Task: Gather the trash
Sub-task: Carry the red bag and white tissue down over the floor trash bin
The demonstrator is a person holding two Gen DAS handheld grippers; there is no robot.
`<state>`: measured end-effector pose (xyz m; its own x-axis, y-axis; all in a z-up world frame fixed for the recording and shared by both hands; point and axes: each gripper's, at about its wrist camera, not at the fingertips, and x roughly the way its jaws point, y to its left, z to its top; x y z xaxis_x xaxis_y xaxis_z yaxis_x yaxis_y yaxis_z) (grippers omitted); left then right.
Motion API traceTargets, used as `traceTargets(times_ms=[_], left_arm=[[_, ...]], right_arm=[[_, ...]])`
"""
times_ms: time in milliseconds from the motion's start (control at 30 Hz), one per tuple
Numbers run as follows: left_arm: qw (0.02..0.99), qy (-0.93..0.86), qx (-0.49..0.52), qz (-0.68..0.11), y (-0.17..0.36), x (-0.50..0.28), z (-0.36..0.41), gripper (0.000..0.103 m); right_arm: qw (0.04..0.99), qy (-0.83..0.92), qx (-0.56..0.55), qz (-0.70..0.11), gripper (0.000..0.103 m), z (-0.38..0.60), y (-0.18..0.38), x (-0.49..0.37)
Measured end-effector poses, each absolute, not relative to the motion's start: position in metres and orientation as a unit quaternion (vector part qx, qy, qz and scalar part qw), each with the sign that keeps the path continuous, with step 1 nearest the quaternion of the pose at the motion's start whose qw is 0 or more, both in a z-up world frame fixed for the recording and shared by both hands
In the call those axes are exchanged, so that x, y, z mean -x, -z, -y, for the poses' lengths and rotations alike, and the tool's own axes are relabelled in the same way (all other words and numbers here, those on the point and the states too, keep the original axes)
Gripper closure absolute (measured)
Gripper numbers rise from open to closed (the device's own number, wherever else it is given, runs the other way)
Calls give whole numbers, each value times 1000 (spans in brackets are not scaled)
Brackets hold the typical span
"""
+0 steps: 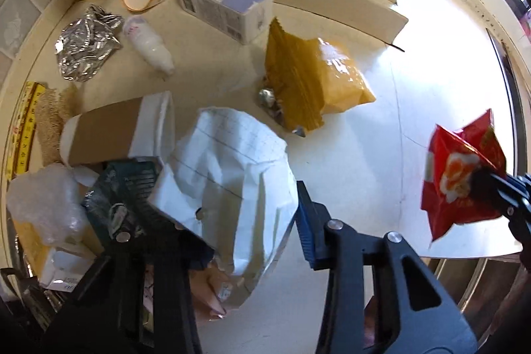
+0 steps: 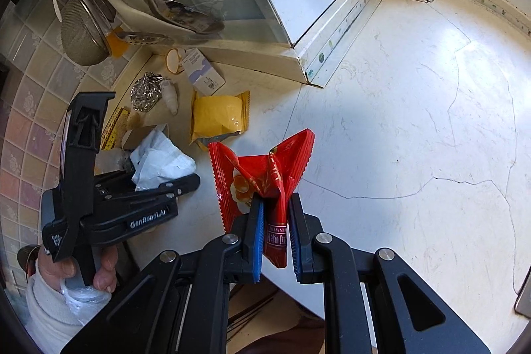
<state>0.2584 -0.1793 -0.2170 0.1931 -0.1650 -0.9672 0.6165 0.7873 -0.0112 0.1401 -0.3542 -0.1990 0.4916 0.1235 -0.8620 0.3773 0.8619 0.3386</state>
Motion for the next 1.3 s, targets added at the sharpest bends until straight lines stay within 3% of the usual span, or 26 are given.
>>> traceTargets(times_ms=[233,633,967,1300], left_arm=[[756,246,-180,-579,205,-245,168,71],[792,252,-168,-530,129,-186,165,72],[823,227,-150,-498,75,-84,188,72],[836,199,-132,-495,70,11,237,72]], right_arm=[[836,93,-254,-478,90,346,184,-124],[862,111,-228,-439,90,332,131,-56],[886,71,-197,-413,90,348,96,33],[891,58,-191,-408,90,397,99,132]])
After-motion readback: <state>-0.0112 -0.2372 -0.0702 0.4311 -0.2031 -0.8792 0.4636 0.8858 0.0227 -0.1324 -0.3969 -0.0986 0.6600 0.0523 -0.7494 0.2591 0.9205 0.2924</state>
